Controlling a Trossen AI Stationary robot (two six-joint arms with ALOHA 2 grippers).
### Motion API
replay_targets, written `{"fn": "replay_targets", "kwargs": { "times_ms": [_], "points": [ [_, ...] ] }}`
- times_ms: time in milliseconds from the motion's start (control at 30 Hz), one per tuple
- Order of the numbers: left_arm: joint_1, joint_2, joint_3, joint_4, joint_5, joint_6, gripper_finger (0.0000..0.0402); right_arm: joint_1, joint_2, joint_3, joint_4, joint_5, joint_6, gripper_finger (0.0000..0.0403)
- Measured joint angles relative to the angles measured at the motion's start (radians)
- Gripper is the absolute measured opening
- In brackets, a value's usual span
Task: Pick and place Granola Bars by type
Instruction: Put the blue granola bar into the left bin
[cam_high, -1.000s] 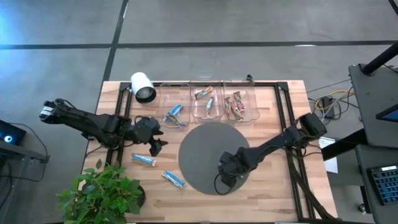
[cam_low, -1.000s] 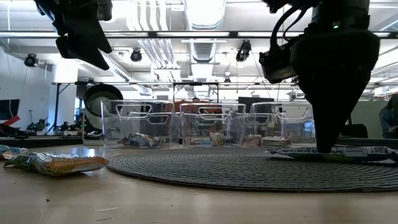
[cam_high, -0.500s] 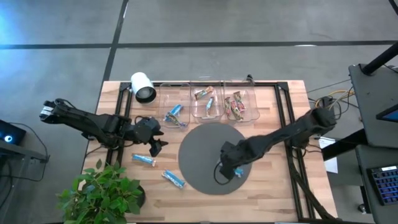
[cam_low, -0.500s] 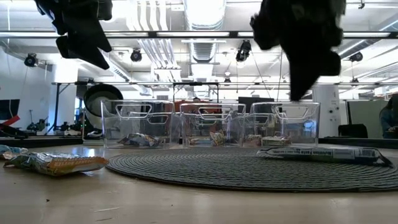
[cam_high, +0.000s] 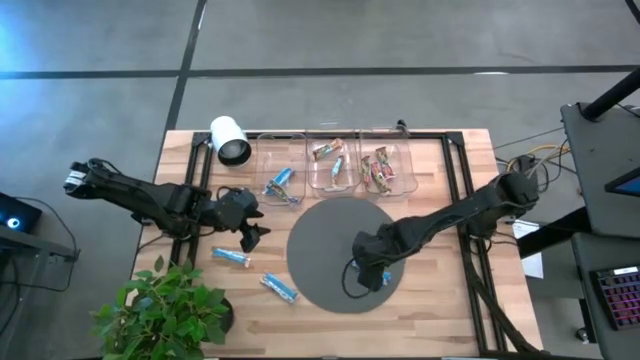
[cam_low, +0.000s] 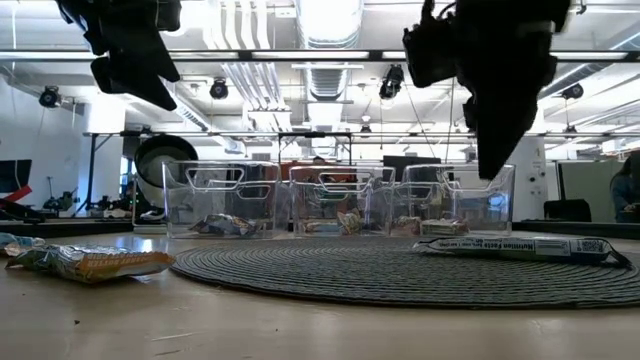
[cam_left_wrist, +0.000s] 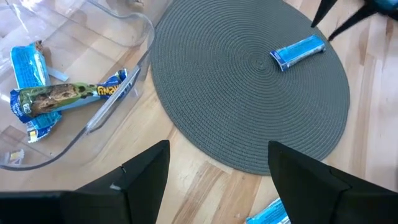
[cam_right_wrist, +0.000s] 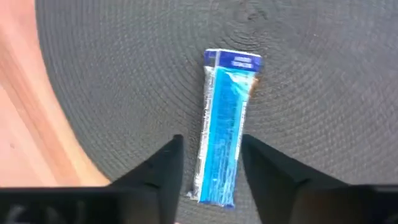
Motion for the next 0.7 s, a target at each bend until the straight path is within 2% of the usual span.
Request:
{"fn": "replay_targets", "kwargs": {
  "times_ms": [167,333,500,700],
  "points": [
    [0.000,0.000,0.000,0.002,0.000,0.020,0.0252,0.041,0.034,0.000,0.020,0.040,-0.113,0.0213],
    [0.000,0.000,-0.009,0.005,-0.001,0.038,0.0252,0.056,0.063,-0.009,0.037,0.051,-0.143,0.0258],
    [0.000,0.000,-0.034,0.015,-0.001,0.033,0.0252,0.054,0.113,-0.013,0.035,0.075,-0.124,0.0277],
    [0.000,0.000,-0.062,0.021,0.003,0.011,0.0252,0.052,0.148,-0.016,0.034,0.072,-0.034,0.0274]
  ]
}}
